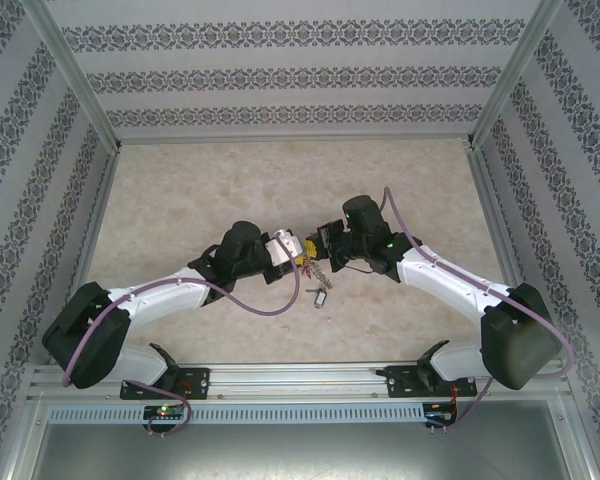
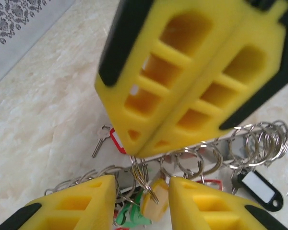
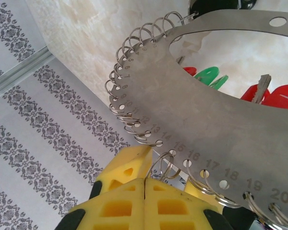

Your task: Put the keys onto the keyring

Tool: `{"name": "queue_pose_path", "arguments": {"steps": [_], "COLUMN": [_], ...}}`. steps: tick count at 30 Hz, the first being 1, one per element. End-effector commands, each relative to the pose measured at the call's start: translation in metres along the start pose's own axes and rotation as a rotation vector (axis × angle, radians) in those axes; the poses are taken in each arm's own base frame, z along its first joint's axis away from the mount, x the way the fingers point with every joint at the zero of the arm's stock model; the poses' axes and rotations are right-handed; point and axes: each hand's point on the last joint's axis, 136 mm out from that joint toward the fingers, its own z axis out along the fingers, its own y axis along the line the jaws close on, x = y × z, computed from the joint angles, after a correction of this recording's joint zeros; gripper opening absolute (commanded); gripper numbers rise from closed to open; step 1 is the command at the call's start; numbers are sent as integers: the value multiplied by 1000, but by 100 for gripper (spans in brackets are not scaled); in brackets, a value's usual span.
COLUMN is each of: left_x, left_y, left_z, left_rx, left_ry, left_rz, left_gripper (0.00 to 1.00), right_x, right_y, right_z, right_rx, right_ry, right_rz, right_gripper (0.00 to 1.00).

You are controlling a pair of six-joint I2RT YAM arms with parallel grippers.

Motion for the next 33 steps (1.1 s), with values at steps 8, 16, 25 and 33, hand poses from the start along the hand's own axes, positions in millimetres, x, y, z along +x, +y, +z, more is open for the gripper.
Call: {"name": "queue_pose_path", "arguments": {"steps": [8, 16, 25, 33], "left_x": [-33, -20, 4, 59], "left_y": [12, 13, 50, 77], "left_z": [-3, 3, -35, -103], "left_rx": [-8, -26, -226, -411], "left_ry": [-99, -73, -86, 33], "left_rz": [-15, -50, -266, -650], "left_gripper": [27, 31, 35, 36], "right_x": [5, 3, -45, 6], "right_y": [11, 7, 14, -17], "right_z": [3, 3, -5, -7], "right_rx": [-42, -31, 102, 60], "right_ry": [16, 4, -30, 285], "right_rz": [-14, -19, -836, -2217], "right_gripper": [0, 0, 7, 25]}}
